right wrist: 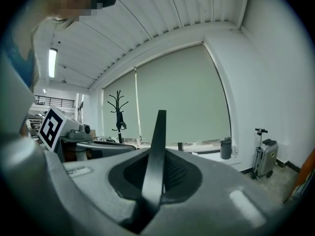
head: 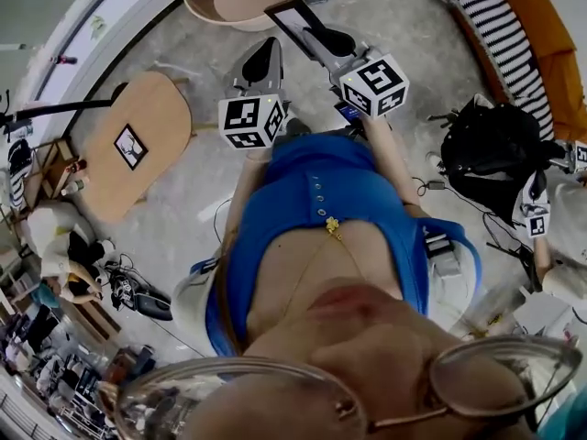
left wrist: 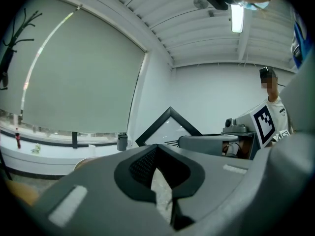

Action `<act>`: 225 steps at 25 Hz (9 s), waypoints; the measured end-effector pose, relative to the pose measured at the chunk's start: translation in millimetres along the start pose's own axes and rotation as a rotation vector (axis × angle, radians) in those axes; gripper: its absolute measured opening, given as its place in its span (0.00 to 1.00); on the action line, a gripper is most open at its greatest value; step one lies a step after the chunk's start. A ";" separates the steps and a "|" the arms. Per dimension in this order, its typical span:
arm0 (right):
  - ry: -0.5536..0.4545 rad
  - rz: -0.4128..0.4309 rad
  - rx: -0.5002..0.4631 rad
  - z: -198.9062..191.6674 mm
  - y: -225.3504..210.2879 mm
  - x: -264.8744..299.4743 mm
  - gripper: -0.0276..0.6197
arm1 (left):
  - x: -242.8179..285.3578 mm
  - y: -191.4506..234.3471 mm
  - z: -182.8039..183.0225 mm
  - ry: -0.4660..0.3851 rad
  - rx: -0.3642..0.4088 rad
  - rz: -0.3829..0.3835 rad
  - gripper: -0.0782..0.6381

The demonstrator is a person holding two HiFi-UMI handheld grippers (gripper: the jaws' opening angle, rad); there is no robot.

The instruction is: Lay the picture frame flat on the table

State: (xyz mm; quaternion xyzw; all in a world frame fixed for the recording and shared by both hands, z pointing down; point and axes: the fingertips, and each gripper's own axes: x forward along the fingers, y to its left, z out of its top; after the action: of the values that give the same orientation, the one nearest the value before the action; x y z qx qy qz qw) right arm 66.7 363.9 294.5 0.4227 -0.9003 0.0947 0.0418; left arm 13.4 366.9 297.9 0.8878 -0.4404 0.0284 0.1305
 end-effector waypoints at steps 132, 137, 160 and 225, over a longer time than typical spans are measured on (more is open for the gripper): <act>0.275 0.159 0.136 -30.2 -337.8 504.0 0.07 | 422.7 386.6 26.1 0.264 -0.063 0.026 0.11; 0.325 0.176 0.146 -66.6 -329.1 523.5 0.07 | 414.4 403.7 0.8 0.291 -0.081 0.030 0.11; 0.507 0.192 0.225 -195.8 -352.3 539.4 0.07 | 425.1 366.6 -63.1 0.414 -0.090 0.009 0.11; 0.695 0.065 0.141 -496.6 -341.7 609.1 0.15 | 373.6 434.6 -228.9 0.650 -0.144 -0.079 0.11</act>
State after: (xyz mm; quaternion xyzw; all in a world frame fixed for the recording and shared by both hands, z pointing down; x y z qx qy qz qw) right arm -62.2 -206.2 921.2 0.3384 -0.8366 0.2960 0.3131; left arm -86.9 -115.0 670.2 0.8371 -0.3421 0.2736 0.3275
